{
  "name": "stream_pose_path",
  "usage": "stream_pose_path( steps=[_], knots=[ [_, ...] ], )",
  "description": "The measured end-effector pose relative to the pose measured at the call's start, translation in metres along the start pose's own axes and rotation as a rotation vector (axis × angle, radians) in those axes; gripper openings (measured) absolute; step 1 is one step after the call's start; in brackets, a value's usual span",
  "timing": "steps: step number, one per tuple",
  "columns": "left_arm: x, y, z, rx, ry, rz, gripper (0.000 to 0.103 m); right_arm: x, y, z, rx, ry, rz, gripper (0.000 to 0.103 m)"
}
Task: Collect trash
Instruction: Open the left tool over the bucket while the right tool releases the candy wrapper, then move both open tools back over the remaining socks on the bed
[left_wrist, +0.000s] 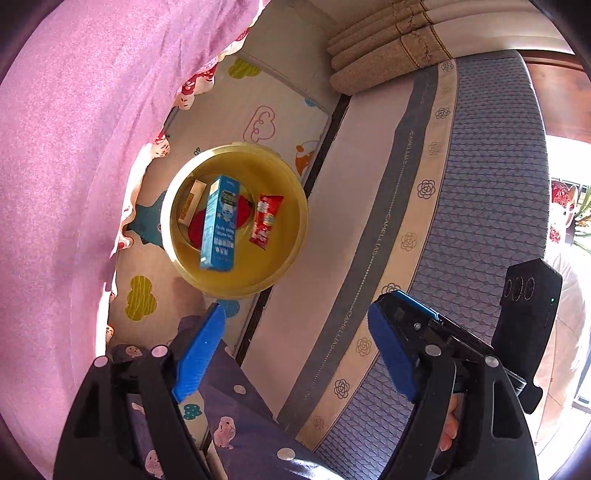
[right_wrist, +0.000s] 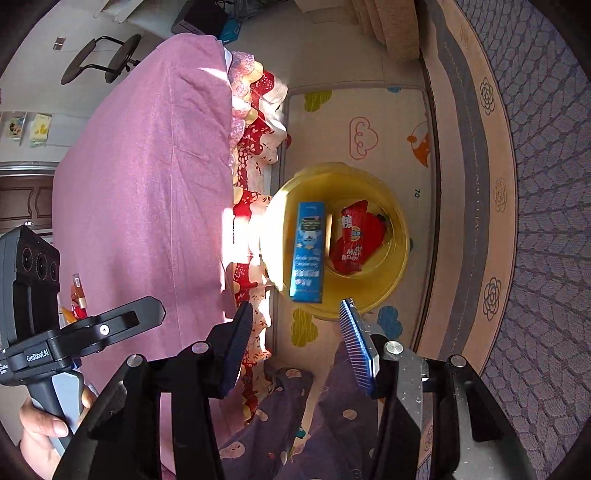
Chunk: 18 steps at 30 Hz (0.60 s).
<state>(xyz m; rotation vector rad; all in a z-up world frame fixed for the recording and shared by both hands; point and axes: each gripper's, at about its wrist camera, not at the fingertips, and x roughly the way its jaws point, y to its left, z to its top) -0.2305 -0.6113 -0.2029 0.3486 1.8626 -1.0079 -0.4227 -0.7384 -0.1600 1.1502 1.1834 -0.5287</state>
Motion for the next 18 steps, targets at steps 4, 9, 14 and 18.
stream_pose_path(
  steps=[4, 9, 14, 18],
  knots=[
    [-0.002, 0.002, -0.003, 0.001, -0.001, 0.009, 0.079, 0.003, 0.002, 0.0, 0.003, 0.006, 0.008, 0.049],
    [-0.007, 0.001, -0.007, 0.003, -0.009, 0.005, 0.079, 0.004, 0.014, 0.001, -0.02, 0.007, 0.013, 0.049],
    [-0.02, 0.004, -0.01, 0.002, -0.035, -0.009, 0.079, 0.0, 0.034, 0.001, -0.055, 0.001, 0.011, 0.049],
    [-0.039, 0.016, -0.017, -0.006, -0.067, -0.018, 0.079, -0.003, 0.056, 0.001, -0.089, -0.008, 0.012, 0.049]
  ],
)
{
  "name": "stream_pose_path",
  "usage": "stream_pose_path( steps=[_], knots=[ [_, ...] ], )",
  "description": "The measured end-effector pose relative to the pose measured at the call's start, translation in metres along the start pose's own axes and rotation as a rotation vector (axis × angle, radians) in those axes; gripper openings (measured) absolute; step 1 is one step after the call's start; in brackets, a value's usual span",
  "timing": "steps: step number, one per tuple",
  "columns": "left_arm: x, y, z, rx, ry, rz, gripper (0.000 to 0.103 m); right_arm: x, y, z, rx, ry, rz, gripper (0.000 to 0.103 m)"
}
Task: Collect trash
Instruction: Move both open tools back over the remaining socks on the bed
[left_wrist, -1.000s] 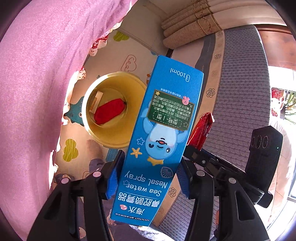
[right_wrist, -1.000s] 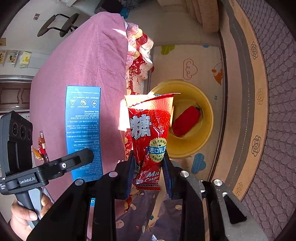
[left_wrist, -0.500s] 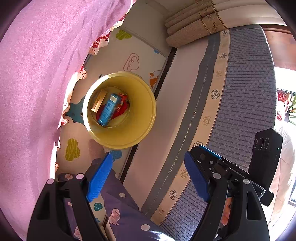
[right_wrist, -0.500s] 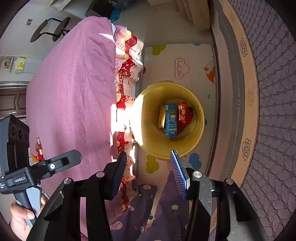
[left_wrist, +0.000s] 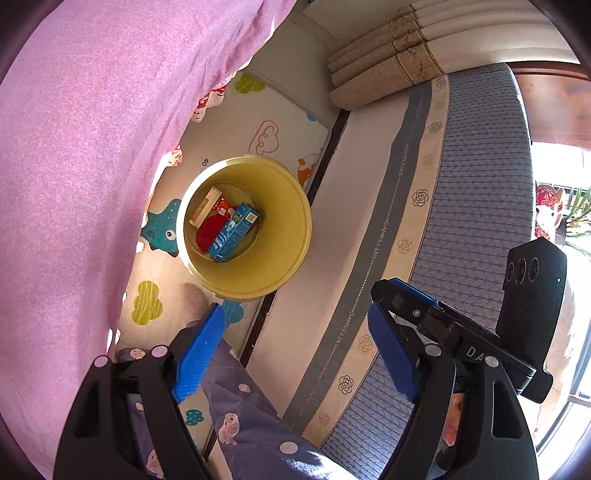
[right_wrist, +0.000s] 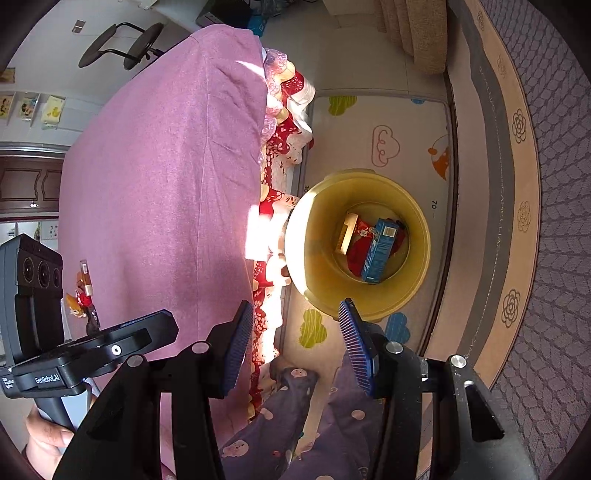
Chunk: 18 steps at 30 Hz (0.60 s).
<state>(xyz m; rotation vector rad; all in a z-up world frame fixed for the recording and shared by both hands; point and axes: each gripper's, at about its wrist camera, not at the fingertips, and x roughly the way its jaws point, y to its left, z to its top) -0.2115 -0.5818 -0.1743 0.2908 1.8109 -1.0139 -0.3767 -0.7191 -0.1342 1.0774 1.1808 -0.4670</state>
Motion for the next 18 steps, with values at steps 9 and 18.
stream_pose_path(
  steps=[9, 18],
  knots=[
    [-0.068, 0.067, -0.031, -0.103, -0.117, -0.022, 0.079, 0.013, 0.09, -0.008, -0.135, 0.012, 0.012, 0.048],
    [-0.154, 0.175, -0.088, -0.238, -0.257, 0.015, 0.079, 0.056, 0.222, -0.04, -0.294, 0.07, 0.061, 0.048]
  ],
)
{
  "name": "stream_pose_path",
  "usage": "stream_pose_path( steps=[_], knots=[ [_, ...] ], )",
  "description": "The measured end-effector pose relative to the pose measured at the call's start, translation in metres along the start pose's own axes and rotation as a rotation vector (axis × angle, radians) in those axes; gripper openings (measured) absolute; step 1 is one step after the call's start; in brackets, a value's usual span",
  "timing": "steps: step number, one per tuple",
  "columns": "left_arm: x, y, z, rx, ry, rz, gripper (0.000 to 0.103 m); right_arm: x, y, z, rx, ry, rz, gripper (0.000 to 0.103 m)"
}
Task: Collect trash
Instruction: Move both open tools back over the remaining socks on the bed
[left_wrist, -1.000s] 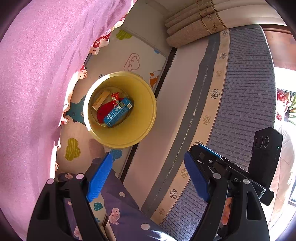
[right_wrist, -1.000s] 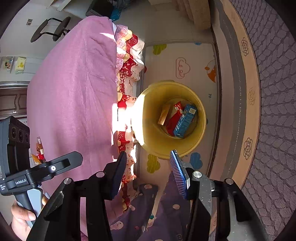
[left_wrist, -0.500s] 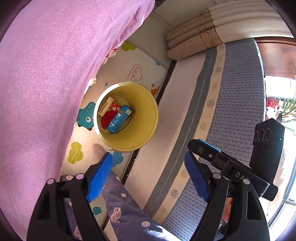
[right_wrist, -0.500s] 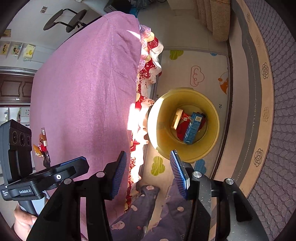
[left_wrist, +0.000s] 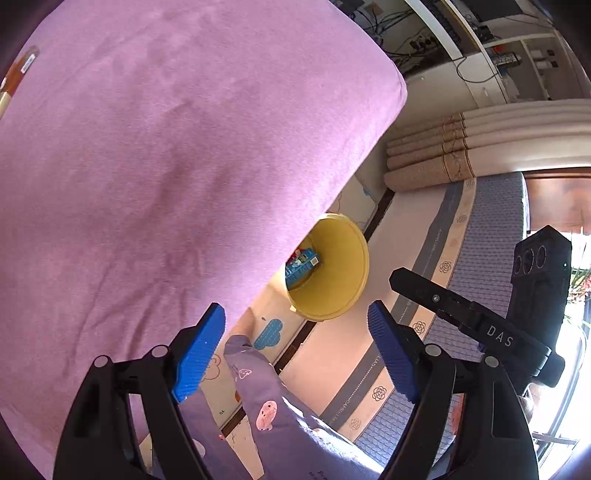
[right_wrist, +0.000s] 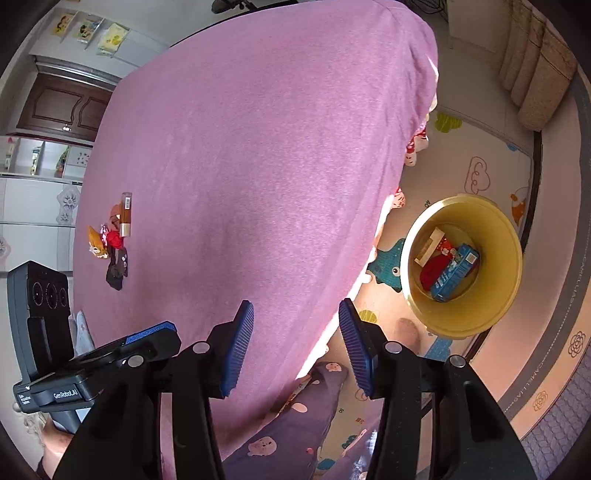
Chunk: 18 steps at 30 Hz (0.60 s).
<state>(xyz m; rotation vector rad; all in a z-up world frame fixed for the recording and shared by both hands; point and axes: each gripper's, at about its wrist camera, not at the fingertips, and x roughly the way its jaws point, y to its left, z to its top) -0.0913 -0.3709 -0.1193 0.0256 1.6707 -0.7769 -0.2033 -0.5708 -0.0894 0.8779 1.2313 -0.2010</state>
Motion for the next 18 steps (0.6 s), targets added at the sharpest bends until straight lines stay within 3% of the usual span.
stream_pose_path(
  steps=[11, 18],
  knots=[
    [-0.107, 0.17, -0.014, -0.183, -0.16, 0.052, 0.08, 0.079, 0.181, -0.015, -0.262, 0.098, 0.024, 0.048],
    [-0.158, 0.254, -0.026, -0.263, -0.234, 0.088, 0.081, 0.12, 0.278, -0.034, -0.419, 0.151, 0.03, 0.048]
  ],
)
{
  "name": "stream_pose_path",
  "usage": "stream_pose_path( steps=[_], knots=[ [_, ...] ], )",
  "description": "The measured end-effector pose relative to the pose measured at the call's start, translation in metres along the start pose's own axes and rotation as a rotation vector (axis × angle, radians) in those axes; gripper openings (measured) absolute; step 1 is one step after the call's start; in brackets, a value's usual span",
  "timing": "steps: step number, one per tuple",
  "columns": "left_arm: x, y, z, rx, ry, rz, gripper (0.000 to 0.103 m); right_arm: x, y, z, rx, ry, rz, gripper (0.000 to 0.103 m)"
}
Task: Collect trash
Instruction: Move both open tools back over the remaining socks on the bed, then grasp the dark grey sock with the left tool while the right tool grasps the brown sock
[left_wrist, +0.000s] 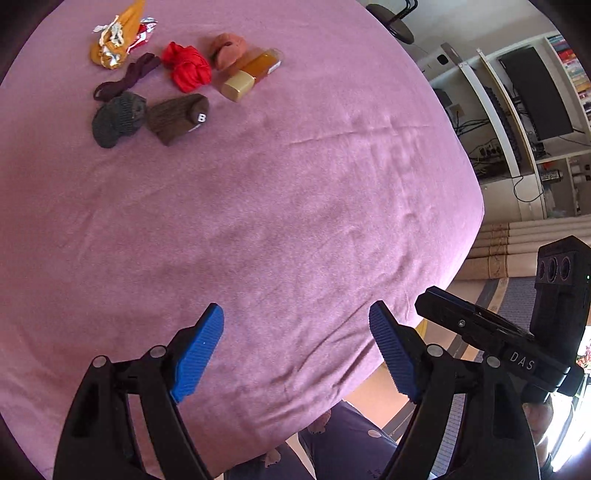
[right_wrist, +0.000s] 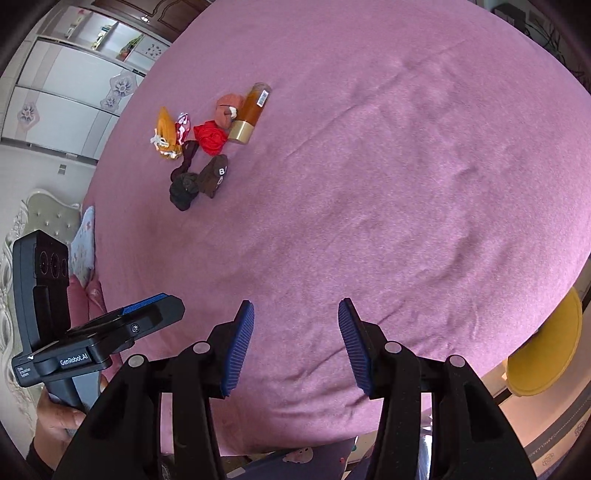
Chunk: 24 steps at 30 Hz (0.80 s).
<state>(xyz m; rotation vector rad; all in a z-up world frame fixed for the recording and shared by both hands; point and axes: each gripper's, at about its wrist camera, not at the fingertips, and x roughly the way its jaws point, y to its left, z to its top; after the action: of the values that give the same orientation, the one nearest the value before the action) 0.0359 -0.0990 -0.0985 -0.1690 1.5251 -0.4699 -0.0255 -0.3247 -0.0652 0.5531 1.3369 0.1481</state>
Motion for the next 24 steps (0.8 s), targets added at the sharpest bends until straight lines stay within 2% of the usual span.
stream_pose_path(
  steps=[10, 18, 24],
  knots=[
    [-0.019, 0.086, 0.039, -0.152, -0.06, 0.004, 0.081, 0.05, 0.076, 0.062, -0.135, 0.05, 0.0, 0.048],
    [-0.009, 0.135, 0.09, -0.258, -0.07, 0.04, 0.081, 0.106, 0.103, 0.12, -0.174, 0.113, 0.013, 0.048],
    [0.013, 0.162, 0.127, -0.32, -0.055, 0.054, 0.081, 0.146, 0.105, 0.149, -0.175, 0.167, 0.009, 0.048]
  ],
)
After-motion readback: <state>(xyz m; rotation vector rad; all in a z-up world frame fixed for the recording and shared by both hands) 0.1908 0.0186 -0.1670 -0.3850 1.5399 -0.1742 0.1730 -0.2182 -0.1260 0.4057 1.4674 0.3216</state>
